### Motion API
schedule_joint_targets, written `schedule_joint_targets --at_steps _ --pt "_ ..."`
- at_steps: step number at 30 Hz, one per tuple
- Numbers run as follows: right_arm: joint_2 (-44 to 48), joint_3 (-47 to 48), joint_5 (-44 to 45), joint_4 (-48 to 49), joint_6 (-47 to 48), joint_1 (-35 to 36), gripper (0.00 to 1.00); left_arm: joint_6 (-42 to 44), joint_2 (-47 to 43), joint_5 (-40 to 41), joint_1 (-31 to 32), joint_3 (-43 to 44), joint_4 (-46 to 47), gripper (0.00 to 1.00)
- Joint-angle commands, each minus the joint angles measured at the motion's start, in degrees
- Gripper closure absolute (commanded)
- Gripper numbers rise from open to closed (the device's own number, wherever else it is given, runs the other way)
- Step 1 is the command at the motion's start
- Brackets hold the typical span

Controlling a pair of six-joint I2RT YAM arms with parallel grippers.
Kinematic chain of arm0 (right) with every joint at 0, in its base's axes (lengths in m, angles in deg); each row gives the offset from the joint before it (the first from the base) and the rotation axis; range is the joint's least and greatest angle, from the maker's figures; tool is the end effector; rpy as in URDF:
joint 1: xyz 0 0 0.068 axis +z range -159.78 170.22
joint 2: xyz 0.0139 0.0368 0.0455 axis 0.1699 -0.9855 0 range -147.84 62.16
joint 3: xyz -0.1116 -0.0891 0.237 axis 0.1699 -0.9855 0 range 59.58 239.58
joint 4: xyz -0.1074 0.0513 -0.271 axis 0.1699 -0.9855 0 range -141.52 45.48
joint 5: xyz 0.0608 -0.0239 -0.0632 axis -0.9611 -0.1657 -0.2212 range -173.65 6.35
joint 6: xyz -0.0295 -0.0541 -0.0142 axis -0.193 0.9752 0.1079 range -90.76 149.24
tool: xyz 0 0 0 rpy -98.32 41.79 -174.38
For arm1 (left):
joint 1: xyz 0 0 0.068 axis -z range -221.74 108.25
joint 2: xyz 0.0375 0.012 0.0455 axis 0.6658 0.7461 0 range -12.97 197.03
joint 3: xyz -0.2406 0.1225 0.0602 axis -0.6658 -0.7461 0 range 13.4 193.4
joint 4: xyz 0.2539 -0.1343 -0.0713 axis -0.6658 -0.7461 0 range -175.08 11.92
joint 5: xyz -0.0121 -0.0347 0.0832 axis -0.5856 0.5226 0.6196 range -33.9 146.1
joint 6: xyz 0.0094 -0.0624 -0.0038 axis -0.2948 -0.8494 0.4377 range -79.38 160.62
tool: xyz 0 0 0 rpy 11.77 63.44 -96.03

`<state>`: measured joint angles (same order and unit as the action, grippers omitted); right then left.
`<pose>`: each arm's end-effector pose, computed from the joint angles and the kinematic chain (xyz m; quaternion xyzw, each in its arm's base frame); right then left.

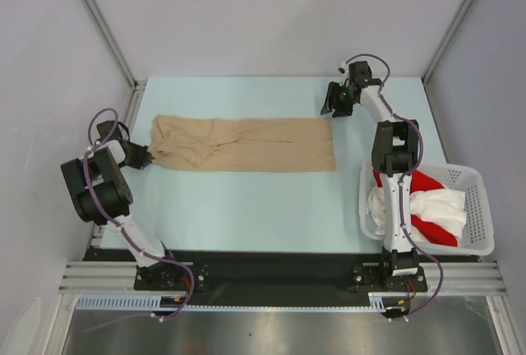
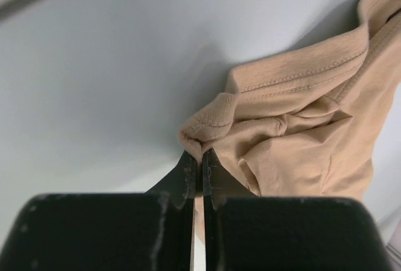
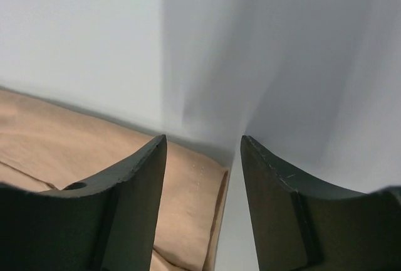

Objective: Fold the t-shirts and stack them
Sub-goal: Fold the tshirt

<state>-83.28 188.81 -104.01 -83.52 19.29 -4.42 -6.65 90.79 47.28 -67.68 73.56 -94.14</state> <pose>0.5918 0.0725 0.1463 -0.0152 0.9406 0.2063 0.2691 0.3546 0.1642 0.1177 -0.5576 0.7845 -0.1213 0.2427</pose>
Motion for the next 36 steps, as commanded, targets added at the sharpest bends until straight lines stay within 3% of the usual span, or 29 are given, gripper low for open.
schedule_joint_targets --at_steps 1,7,13,19,20,22,26,31,36 --pt "-0.81 -1.87 -1.0 -1.5 -0.41 0.79 0.44 2.88 4.15 -0.05 -0.61 7.15 1.2 1.0" --pt "4.99 -13.1 -2.4 0.95 -0.15 0.96 0.44 5.43 12.42 -2.34 0.97 17.61 -0.56 1.0" --pt "7.63 -18.13 -5.66 -0.54 3.01 2.1 0.45 5.69 17.69 -3.75 2.29 24.21 -0.21 1.0" --pt "10.09 -23.13 -2.5 -0.57 3.45 2.54 0.56 6.22 20.15 -3.57 3.26 27.46 -0.12 1.0" --pt "11.57 -24.19 -1.62 0.41 3.28 2.46 0.63 6.31 20.33 -3.66 3.26 28.16 -0.2 1.0" --pt "12.2 -25.08 -1.09 0.33 2.84 2.46 0.66 7.09 20.77 -3.92 3.26 28.87 -0.03 1.0" --pt "12.91 -26.04 -0.21 -1.86 1.52 2.72 1.0 9.73 22.26 -4.89 3.61 32.11 -0.12 1.0" --pt "21.22 -34.9 2.95 -2.83 -0.5 5.26 1.0 11.93 25.43 -9.1 4.84 35.72 0.32 1.0" --pt "33.89 -53.0 3.66 -1.61 -9.01 9.47 1.0 12.63 28.33 -10.78 6.95 39.68 -1.0 1.0"
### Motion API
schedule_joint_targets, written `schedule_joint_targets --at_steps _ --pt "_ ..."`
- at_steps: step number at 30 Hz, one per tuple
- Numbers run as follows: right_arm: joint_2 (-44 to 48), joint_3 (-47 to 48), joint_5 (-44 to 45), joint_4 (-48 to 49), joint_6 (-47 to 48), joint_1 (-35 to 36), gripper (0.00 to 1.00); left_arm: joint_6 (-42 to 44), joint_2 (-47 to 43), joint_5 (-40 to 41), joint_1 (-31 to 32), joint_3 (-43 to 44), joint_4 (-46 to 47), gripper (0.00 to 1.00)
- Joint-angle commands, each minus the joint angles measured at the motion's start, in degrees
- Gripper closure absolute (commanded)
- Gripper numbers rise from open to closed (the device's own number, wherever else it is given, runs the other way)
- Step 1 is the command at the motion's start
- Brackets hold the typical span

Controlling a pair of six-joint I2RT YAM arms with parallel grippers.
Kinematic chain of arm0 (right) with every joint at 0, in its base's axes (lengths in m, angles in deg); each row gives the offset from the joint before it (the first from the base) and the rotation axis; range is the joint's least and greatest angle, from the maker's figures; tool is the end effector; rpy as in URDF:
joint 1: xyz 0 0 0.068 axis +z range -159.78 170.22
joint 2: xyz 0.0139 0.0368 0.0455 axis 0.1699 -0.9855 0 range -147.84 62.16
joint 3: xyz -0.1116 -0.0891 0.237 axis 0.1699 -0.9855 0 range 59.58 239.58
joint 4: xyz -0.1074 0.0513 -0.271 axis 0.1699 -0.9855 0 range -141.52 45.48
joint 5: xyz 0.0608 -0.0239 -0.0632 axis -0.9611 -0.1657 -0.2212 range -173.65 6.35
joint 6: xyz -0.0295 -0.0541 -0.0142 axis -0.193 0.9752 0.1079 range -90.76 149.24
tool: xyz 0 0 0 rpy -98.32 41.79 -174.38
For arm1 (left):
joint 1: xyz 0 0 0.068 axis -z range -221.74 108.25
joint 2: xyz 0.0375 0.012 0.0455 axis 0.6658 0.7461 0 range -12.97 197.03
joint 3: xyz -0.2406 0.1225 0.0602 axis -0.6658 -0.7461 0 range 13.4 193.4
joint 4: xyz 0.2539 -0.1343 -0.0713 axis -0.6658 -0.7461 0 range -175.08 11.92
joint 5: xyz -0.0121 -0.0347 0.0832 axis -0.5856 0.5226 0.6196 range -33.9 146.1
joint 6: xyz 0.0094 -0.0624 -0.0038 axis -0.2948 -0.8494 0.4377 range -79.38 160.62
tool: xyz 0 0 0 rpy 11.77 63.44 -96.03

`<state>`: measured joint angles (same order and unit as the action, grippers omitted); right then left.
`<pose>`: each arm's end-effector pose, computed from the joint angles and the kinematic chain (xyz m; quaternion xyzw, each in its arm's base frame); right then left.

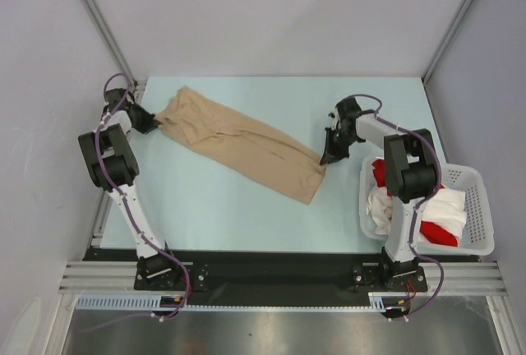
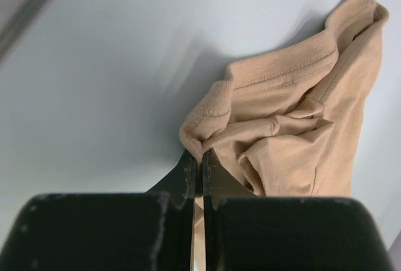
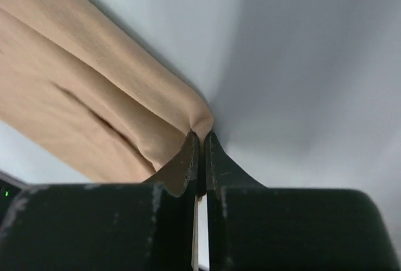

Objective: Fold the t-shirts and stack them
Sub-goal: Fold the tshirt

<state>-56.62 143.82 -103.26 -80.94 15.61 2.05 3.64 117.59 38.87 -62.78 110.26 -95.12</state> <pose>0.4411 0.1090 0.1249 -0.0129 0.9722 0.1997 0.1219 0.5073 0.1797 0.1175 -0.4075 0.8389 -0.1858 0.3094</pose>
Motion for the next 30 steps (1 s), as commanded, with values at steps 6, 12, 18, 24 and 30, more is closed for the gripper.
schedule_joint_targets --at_steps 6,12,18,24,30 --pt "25.25 -29.38 -0.51 1.52 -22.04 12.23 1.0 2.95 2.94 -4.3 4.34 6.4 -0.36 0.91" --pt "37.03 -33.62 -0.95 1.98 -31.37 22.87 1.0 10.32 0.94 -2.38 6.44 10.81 -8.88 0.6" --pt "39.5 -31.08 0.18 -4.43 -22.25 22.01 0.67 11.49 -17.65 12.12 8.56 -2.97 -13.99 0.31" --pt "31.96 -20.37 7.56 0.45 -7.22 15.42 0.26 11.22 -32.55 11.98 8.91 -16.69 -10.04 0.11" --pt "9.4 4.36 4.34 9.44 3.08 14.18 0.2 10.44 -34.76 1.18 8.73 -22.58 -2.15 0.24"
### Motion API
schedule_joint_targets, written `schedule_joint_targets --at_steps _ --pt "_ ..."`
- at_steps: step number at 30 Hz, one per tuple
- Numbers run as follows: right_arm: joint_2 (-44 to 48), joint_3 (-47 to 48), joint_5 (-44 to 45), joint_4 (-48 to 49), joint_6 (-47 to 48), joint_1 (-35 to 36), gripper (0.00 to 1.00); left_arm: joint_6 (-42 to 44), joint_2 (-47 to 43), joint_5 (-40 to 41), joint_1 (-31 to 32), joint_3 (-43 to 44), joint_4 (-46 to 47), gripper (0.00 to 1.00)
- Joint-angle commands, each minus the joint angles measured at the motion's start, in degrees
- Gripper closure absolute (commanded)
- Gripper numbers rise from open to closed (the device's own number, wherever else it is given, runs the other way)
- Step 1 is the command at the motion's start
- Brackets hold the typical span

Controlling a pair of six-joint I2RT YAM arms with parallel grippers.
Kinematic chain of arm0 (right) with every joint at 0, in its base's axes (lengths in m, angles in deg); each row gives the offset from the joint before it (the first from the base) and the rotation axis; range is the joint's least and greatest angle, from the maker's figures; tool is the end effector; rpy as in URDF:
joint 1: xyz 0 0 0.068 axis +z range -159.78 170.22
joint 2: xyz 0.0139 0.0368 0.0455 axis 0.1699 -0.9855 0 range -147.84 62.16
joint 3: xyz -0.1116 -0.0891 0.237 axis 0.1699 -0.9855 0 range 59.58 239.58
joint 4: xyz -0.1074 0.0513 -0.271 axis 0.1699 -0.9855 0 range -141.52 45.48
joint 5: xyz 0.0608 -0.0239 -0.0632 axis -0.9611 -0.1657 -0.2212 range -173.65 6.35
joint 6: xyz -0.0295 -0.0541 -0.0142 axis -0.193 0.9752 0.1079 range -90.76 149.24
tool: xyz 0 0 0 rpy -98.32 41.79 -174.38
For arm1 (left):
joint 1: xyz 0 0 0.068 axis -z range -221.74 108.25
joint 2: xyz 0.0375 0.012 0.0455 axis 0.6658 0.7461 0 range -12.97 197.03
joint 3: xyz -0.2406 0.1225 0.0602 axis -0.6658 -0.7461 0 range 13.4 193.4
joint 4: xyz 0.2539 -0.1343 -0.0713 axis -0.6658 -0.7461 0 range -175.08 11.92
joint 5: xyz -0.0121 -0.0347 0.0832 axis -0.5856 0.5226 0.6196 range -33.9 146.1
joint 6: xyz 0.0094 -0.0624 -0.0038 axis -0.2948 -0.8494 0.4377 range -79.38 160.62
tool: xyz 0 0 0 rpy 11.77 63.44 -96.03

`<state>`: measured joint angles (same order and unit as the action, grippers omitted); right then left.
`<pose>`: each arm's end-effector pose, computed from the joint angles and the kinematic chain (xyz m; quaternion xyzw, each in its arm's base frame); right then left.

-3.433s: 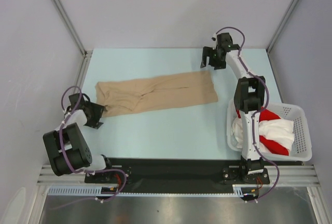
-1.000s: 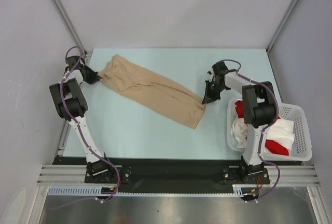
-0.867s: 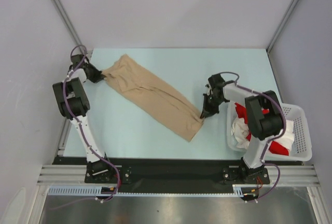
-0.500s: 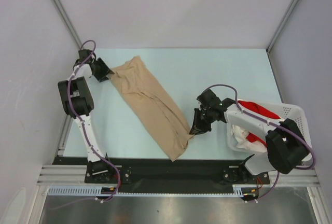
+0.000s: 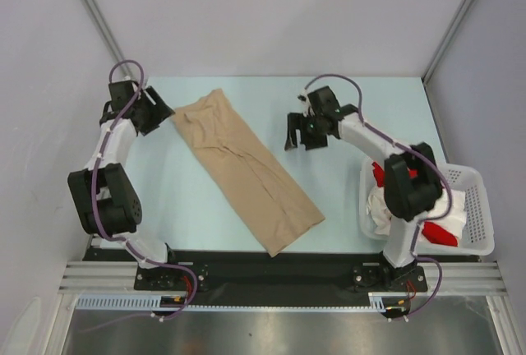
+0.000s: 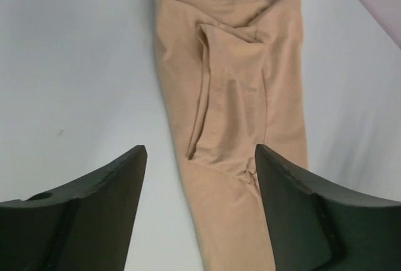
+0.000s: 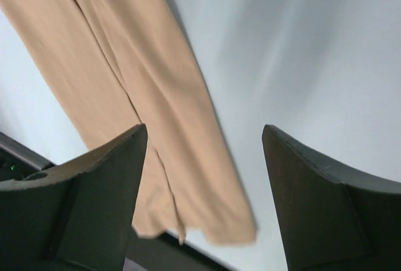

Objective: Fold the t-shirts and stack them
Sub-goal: Fold the tshirt

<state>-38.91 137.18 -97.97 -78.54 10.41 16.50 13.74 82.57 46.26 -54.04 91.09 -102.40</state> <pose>0.3701 0.1962 0.2173 -0.0967 0.9483 0.2170 0.2105 0.4147 0.0819 0.2692 -0.2725 0.8697 -0.1291 0.3907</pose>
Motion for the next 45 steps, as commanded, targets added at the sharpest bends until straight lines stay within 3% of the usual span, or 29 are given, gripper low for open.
schedule_joint_targets --at_steps 1,4,7,12,17,23,28,35,41,44,45 --pt "-14.35 14.56 -1.66 7.65 8.72 -0.62 0.2 -0.28 0.08 -7.89 0.08 -4.99 6.9 0.27" --pt "-23.96 30.81 -5.09 7.3 9.43 -0.53 0.21 -2.48 0.6 -11.59 0.08 -6.32 11.74 0.33" --pt "-35.21 43.71 -7.73 7.56 8.55 -0.18 0.23 -3.89 1.13 -9.77 0.08 -7.73 13.59 0.35" --pt "-47.25 51.76 -12.29 19.15 3.81 0.17 0.28 -5.47 4.72 -8.35 0.08 -8.35 18.15 0.3" --pt "-55.53 61.77 -14.06 23.12 -0.59 1.14 0.34 -6.52 9.65 -7.12 0.08 -6.67 18.16 0.28" --pt "-61.24 65.99 -12.74 26.2 -4.45 3.07 0.44 -8.81 9.22 -5.54 0.08 -9.75 22.03 0.32" --pt "-64.33 70.05 -13.62 28.65 -14.91 3.68 0.57 -8.46 9.48 -5.36 0.08 -9.93 21.59 0.33" --pt "-64.86 69.44 -11.6 25.24 -12.72 5.27 0.65 -9.51 9.48 -6.85 -0.1 -9.93 22.47 0.34" --pt "-63.81 68.82 -7.31 25.05 -13.42 5.1 0.8 -9.08 8.6 -7.29 -0.01 -9.93 21.51 0.35" --pt "-62.58 68.47 -5.63 26.55 -16.49 3.78 1.0 -9.16 8.69 -7.73 -0.1 -10.1 20.37 0.36" --pt "-62.14 68.04 -4.75 26.64 -16.94 2.99 1.0 -9.34 8.6 -7.82 -0.1 -10.36 20.36 0.36"
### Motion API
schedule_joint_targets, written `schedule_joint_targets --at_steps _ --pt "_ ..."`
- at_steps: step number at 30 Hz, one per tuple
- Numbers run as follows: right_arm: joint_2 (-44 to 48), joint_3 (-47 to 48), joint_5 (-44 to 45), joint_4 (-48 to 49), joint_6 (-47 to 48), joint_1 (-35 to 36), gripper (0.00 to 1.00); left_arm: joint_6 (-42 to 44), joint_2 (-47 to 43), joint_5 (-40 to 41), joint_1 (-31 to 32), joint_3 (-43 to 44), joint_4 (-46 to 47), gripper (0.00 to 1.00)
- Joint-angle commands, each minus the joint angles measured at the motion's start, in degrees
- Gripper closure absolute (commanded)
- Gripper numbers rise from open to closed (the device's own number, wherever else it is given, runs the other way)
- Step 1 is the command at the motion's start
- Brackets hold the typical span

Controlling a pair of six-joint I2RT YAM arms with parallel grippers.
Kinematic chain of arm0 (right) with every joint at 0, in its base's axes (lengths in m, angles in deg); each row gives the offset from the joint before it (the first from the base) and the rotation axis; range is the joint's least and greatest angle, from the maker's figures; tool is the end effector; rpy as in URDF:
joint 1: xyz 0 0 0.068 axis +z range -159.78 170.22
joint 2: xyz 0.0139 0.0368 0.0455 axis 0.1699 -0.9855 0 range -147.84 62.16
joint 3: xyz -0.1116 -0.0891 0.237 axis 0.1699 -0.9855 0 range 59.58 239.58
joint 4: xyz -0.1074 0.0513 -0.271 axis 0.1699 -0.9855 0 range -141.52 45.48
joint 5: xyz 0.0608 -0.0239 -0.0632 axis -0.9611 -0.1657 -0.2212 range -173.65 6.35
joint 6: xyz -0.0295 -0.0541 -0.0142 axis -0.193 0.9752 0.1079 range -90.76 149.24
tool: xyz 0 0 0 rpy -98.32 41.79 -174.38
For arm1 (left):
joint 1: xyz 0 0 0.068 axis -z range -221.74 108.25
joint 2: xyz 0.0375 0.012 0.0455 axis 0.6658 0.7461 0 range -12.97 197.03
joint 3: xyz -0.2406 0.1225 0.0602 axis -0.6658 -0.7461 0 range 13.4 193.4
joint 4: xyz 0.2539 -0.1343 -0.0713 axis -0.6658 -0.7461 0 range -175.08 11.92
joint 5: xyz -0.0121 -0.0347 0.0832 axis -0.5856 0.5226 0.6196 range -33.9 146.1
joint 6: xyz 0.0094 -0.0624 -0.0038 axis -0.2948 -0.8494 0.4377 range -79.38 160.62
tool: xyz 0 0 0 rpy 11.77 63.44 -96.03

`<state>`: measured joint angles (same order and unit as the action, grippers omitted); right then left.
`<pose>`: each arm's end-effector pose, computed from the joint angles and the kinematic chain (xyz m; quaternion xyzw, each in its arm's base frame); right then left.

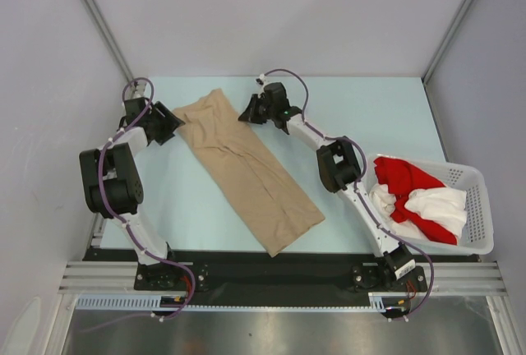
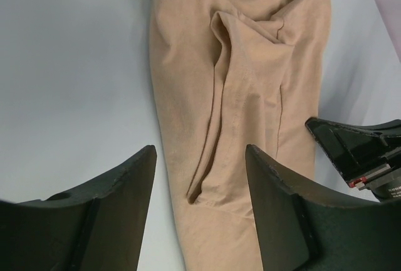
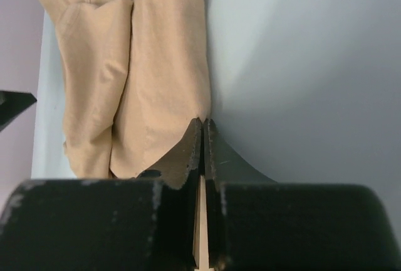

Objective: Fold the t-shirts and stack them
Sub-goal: Fold the tshirt

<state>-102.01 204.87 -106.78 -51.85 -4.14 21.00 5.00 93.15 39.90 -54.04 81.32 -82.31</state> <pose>0.5659 0.3593 0.0998 -0.0871 0.8340 0.4191 0.3482 0.4346 0.0809 0.1625 -0.3159 0.8510 -0.2070 0.3650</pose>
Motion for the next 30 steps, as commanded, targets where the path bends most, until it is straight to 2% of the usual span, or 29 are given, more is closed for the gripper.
schedule_joint_targets --at_steps 1,5,11,16,19,21,23,24,26,29,30 --pt "2.53 -0.62 4.85 0.82 -2.73 -1.95 1.0 -0.94 -2.41 -1.63 -0.1 -1.12 0.27 0.36" --pt "7.36 -6.42 9.23 2.15 -3.35 -4.24 1.0 -1.56 -3.29 -2.69 -0.01 -2.09 0.28 0.35" --pt "17.9 -17.48 15.83 -2.15 0.16 -8.98 1.0 -1.91 -4.08 -3.48 1.04 -3.32 -1.22 0.34" --pt "26.79 -31.79 16.81 -3.04 3.32 -12.24 1.0 -0.6 -4.61 -5.15 4.64 -3.67 -2.98 0.32" --pt "31.63 -37.26 15.32 -3.12 5.6 -13.73 1.0 -0.33 -6.1 -6.2 7.98 -4.89 -4.29 0.32" --pt "33.48 -40.43 14.79 -3.74 7.01 -14.26 0.86 -0.07 -7.24 -7.43 10.79 -5.95 -4.64 0.32" --pt "34.8 -39.83 12.43 -6.54 9.03 -14.96 0.73 1.16 -9.18 -7.7 14.12 -7.53 -6.39 0.31" --pt "34.98 -38.87 11.8 -8.03 9.56 -15.57 0.69 1.51 -9.97 -7.87 14.92 -8.24 -6.93 0.32" --pt "35.5 -36.49 11.8 -14.7 11.67 -15.93 0.52 2.13 -12.95 -8.31 17.03 -11.48 -7.55 0.32" --pt "36.55 -30.87 15.47 -26.74 13.78 -16.2 0.31 2.92 -17.68 -8.49 18.7 -17.02 -8.68 0.33" --pt "37.52 -30.86 15.14 -30.25 14.83 -16.28 0.3 3.01 -19.01 -8.75 18.8 -18.51 -8.78 0.33"
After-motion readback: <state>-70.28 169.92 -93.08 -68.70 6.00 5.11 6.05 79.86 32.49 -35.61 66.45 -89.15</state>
